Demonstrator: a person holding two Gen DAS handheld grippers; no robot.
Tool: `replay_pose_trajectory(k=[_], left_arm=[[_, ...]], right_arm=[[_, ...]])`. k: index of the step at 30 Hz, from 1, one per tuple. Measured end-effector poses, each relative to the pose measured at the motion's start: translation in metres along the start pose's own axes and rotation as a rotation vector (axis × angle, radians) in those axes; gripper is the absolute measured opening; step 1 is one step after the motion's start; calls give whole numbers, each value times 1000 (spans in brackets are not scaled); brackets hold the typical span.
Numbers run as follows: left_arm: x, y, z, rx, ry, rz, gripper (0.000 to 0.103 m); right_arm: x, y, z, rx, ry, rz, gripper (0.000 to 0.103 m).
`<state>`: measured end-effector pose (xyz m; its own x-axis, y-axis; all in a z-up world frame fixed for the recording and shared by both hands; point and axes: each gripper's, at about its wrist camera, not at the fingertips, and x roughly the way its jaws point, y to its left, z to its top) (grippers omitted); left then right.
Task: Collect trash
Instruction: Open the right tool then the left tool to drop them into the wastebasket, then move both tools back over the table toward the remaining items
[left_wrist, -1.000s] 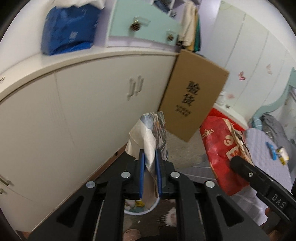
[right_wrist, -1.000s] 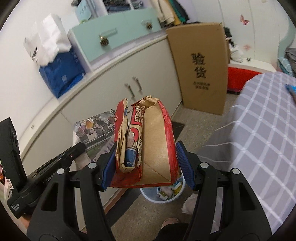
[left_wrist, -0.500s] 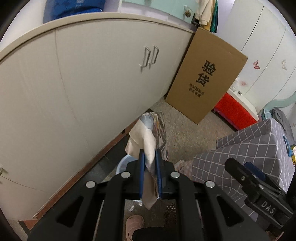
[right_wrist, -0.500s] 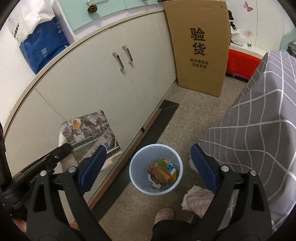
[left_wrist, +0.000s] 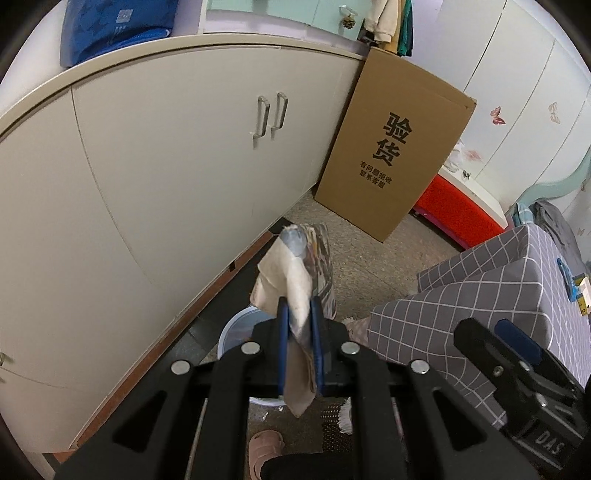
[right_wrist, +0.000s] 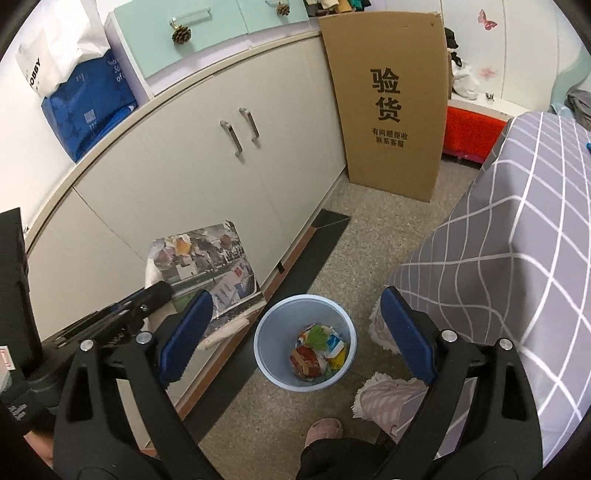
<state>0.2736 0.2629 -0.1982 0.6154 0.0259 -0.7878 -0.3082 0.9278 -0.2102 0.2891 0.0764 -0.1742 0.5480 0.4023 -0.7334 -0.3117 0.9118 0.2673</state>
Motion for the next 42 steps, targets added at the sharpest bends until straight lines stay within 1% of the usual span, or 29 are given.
replay_pose_trajectory(k=[1, 3, 4, 5, 7, 8, 12, 22, 29, 33, 35, 39, 42], left_arm=[[0, -1, 1, 1, -1, 2, 12], [3, -2, 2, 5, 2, 17, 19], [5, -3, 3, 11, 7, 26, 28], [9, -3, 5, 15, 15, 38, 50], [11, 1, 6, -14, 9, 66, 71], [11, 4, 6, -34, 0, 65, 71], [12, 9, 3, -72, 36, 35, 71], [-17, -5, 0, -21, -7, 37, 71], [-47, -17, -3, -1, -52, 35, 71], [-69, -34, -4, 20, -92, 21, 72], [-78, -45, -5, 34, -113, 16, 74], [-96, -77, -6, 73, -150, -8, 76], [-100, -109, -6, 110, -149, -39, 76]], right_arm=[[-2, -1, 0, 5, -7, 2, 90], [-3, -2, 1, 11, -15, 6, 90], [-3, -3, 1, 12, -14, 9, 90], [-3, -2, 1, 13, -12, 10, 90], [-2, -3, 1, 16, -6, 7, 90], [-3, -4, 1, 16, -5, 10, 90], [-5, -2, 0, 6, -2, 11, 90], [-22, 0, 2, 10, -30, 13, 90], [-50, -5, 5, 25, -74, 23, 90], [-73, -12, 7, 28, -113, 23, 90], [-86, -18, 9, 29, -134, 21, 90], [-112, -38, 12, 37, -178, -3, 90], [-131, -61, 12, 57, -208, -28, 91]])
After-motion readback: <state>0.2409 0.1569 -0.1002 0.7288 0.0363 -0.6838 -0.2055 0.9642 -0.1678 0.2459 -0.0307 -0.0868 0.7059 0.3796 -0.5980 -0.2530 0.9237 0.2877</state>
